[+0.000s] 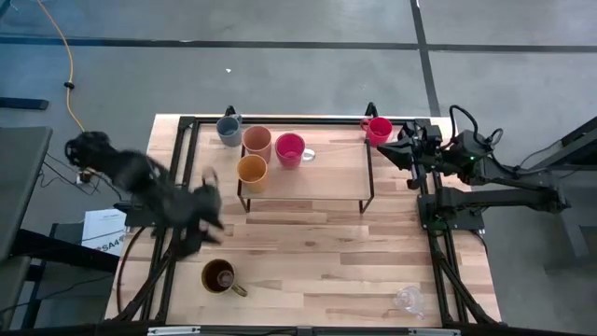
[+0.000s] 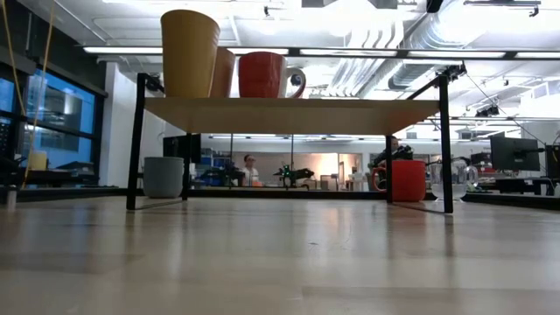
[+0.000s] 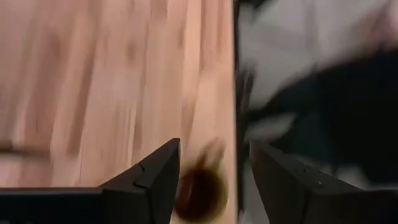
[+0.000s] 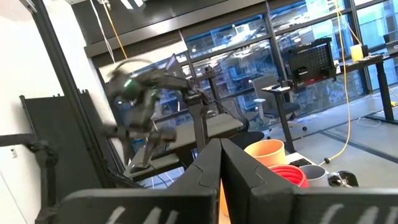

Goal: Stack small to large cups/mugs on shelf
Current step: Put the brown mug on the shelf

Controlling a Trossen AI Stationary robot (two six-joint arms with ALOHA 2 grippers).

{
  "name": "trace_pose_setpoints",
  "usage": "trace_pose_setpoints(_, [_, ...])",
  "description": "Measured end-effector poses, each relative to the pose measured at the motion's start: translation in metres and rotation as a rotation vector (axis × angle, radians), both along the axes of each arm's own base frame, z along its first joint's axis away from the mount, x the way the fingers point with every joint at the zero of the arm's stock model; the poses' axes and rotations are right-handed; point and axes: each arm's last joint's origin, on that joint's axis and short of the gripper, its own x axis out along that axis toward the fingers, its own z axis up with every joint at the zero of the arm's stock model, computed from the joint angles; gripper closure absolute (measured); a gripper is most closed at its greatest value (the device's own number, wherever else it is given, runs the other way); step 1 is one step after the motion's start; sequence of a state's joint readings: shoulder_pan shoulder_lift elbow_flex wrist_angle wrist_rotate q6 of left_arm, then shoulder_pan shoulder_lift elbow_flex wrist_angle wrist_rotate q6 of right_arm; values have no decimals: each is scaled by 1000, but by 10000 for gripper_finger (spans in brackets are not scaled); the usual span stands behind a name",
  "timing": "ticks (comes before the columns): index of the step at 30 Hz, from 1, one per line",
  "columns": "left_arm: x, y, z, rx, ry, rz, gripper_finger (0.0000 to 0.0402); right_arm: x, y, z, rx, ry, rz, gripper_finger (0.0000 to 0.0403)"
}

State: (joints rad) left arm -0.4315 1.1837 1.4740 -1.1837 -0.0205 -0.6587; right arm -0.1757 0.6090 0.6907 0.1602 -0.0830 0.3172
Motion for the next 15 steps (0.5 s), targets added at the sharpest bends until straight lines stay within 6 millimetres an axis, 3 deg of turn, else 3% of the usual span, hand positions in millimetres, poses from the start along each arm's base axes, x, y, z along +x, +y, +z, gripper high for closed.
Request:
trace_pose_setpoints(7, [7,-62,-71,205,357,-159,222,0,0,0,-1,3,0,403])
trace_pose_setpoints(15, [7,-70,-123,171,424,-7,193,0,0,-2,1,18,0,403])
